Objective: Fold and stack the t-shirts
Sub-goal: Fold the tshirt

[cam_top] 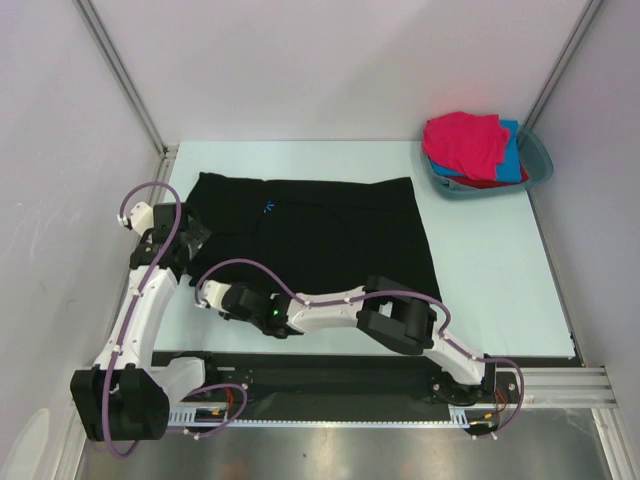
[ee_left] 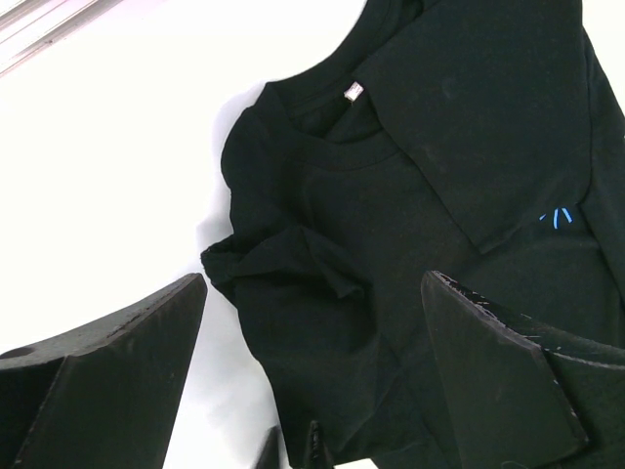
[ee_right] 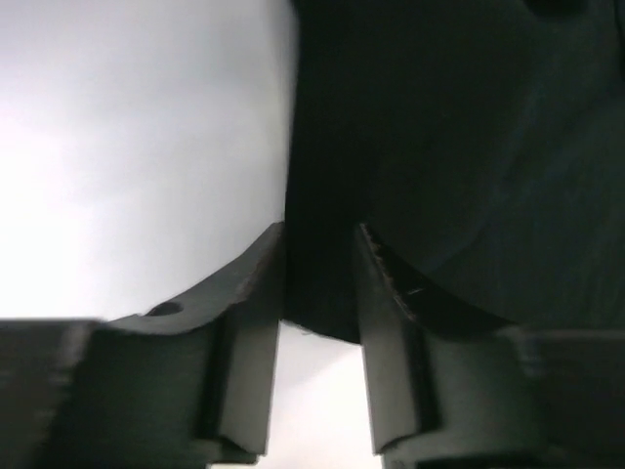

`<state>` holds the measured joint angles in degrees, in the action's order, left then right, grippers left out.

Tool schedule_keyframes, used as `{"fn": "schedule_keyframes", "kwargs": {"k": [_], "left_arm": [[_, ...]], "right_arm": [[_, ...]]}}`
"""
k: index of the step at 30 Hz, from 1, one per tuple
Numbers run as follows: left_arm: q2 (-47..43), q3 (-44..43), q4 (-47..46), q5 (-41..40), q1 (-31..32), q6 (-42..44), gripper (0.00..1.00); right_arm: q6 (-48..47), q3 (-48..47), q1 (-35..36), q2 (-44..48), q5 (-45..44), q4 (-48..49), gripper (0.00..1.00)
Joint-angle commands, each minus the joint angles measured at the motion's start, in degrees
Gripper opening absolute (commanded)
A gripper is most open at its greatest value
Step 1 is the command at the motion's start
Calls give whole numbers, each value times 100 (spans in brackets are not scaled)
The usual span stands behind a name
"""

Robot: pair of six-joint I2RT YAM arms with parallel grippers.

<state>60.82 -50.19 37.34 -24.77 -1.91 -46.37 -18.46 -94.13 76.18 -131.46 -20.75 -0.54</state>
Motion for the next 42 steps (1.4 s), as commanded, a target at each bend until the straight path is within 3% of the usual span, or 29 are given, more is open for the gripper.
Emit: {"fn": "schedule_keyframes", "kwargs": {"k": [1, 6, 10, 30, 42], "left_arm": [[-35, 27, -175, 69, -64, 93, 98], [0, 36, -183, 60, -64, 93, 98], [0, 45, -175, 43, -72, 84, 98], [35, 54, -236, 131, -108, 102, 98], [-35, 45, -192, 52, -143, 31, 99]], "right_arm": [[106, 96, -191, -108, -210, -298, 38], [62, 193, -209, 24, -8, -360, 14], [35, 333, -191, 252, 185, -342, 4], [-597, -220, -68, 806, 406, -738, 0], [-975, -1283, -507, 490, 203, -957, 0]]}}
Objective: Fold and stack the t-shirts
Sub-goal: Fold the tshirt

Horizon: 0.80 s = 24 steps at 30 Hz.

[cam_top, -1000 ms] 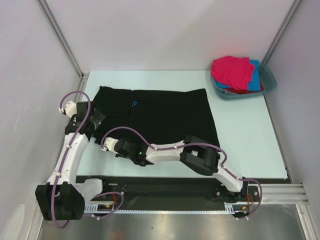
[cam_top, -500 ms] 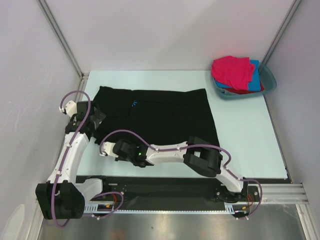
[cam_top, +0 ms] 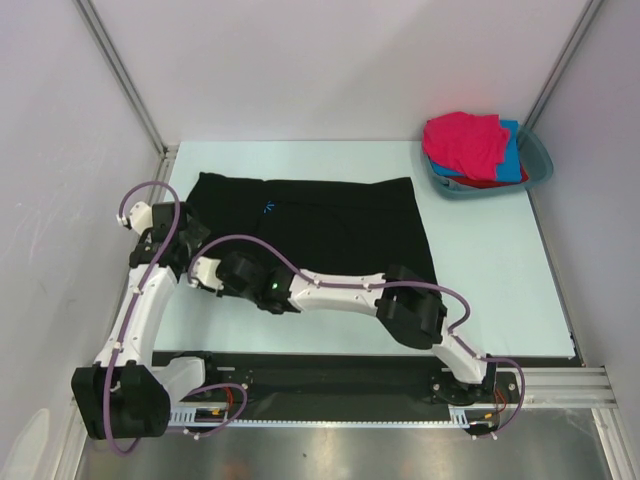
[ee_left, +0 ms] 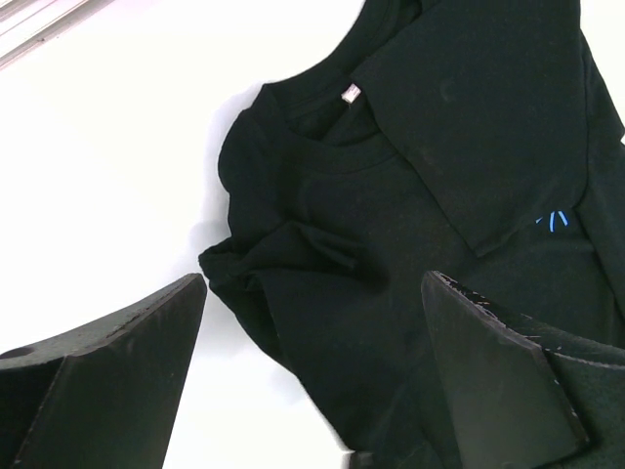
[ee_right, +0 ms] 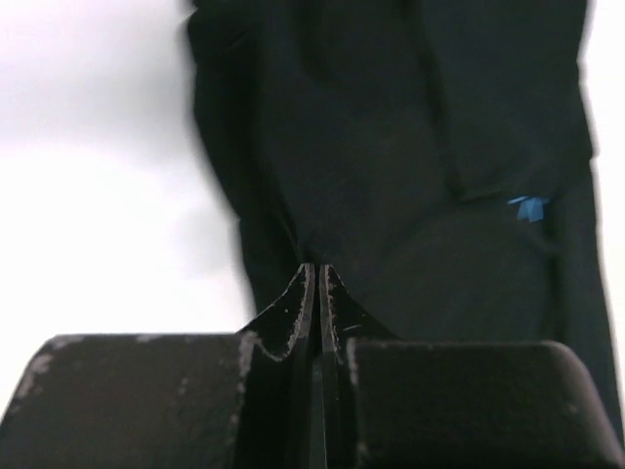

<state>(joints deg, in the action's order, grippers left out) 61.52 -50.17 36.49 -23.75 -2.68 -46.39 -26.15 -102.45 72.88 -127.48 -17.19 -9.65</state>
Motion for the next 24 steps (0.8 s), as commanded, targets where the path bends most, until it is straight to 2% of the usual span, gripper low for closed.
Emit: {"fn": "schedule_keyframes", "kwargs": {"k": [1, 24], "left_arm": [[-122, 43, -107, -60, -84, 34, 99], [-237, 183, 69, -332, -172, -282, 99]], "right_arm": [[-224, -538, -256, 5, -153, -107, 0], [198, -2217, -1443, -1604, 506, -134, 0]]}}
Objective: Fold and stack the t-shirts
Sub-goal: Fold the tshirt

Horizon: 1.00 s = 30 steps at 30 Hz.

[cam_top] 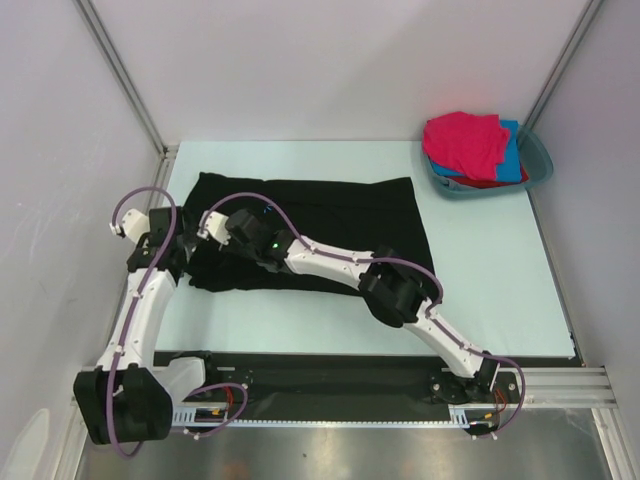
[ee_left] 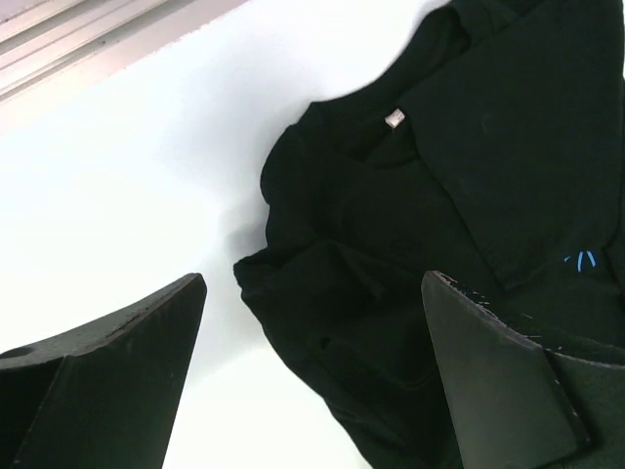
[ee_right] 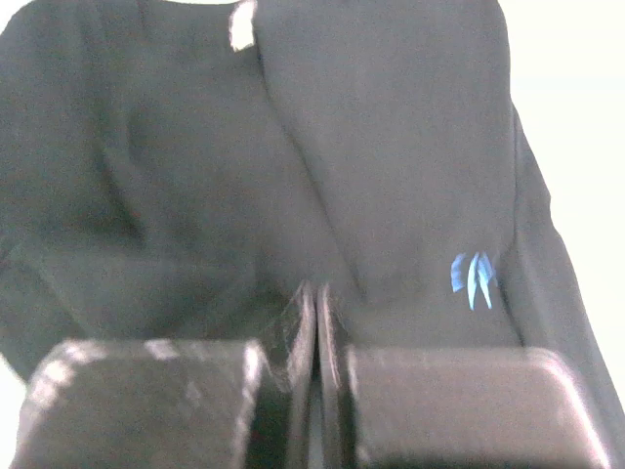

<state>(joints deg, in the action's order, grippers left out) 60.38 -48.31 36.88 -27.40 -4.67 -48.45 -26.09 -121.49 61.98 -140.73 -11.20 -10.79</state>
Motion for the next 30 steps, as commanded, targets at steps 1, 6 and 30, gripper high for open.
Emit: {"fn": "schedule_keyframes", "kwargs": {"k": [1, 6, 30], "left_arm": [[-140, 6, 56, -37, 27, -103, 99], [-421, 50, 82, -283, 10, -297, 99], [586, 42, -1149, 1658, 18, 1039, 96]], "right_arm": [[200, -331, -431, -323, -67, 15, 0], [235, -349, -686, -333, 12, 68, 0], [420, 458, -1196, 809, -935, 490, 52]]}}
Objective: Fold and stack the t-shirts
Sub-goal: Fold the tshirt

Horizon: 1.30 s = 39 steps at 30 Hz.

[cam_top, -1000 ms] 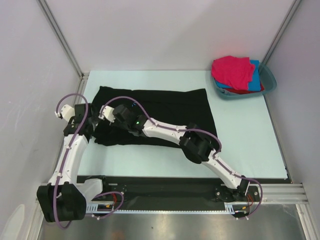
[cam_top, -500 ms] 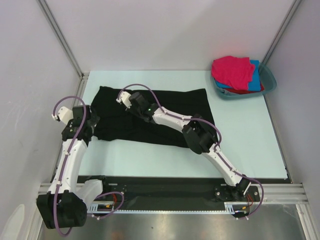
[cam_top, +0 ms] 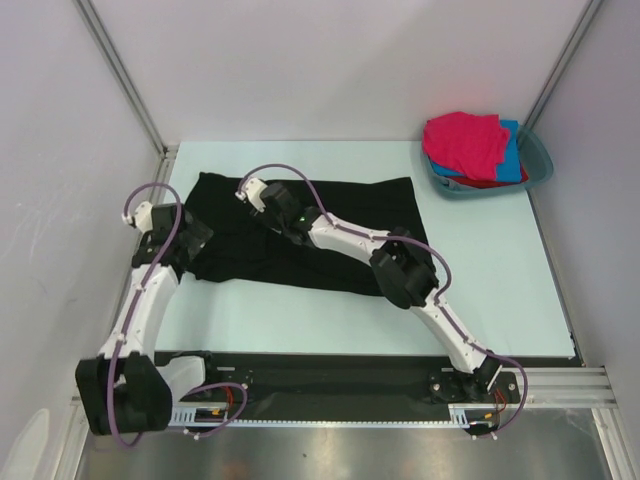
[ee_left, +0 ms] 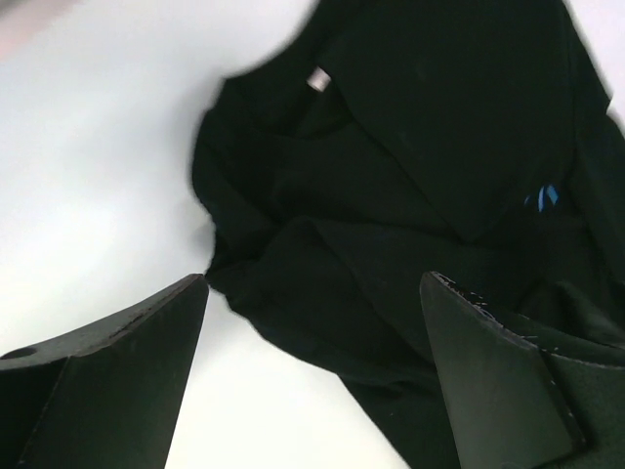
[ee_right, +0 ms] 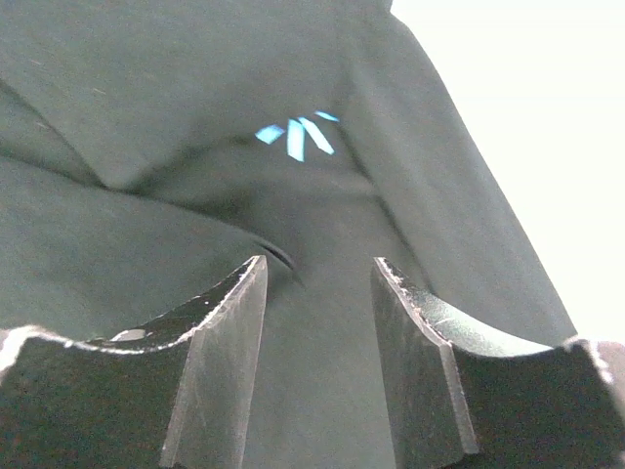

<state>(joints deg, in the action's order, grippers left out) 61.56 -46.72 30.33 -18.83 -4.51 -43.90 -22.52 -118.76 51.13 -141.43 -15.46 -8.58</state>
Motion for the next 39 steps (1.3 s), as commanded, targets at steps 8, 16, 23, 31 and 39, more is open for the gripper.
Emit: {"fn": "schedule_keyframes", "kwargs": {"k": [8, 16, 23, 31, 39], "left_arm": [[1594, -196, -1090, 1513, 12, 769, 96], [2238, -444, -1659, 2100, 56, 24, 90], [2080, 144, -2330, 2420, 73, -1199, 79], [999, 1050, -2059, 1682, 108, -2411, 75], [-135, 1376, -1538, 759, 214, -2993, 76]], "right_arm": [[564, 1293, -560, 2704, -712, -91, 52], [811, 2392, -684, 3885, -677, -135, 52], [811, 2788, -736, 3973, -642, -30, 51], [828, 2823, -772, 4009, -616, -39, 51], [855, 2823, -763, 3965, -545, -56, 51]]}}
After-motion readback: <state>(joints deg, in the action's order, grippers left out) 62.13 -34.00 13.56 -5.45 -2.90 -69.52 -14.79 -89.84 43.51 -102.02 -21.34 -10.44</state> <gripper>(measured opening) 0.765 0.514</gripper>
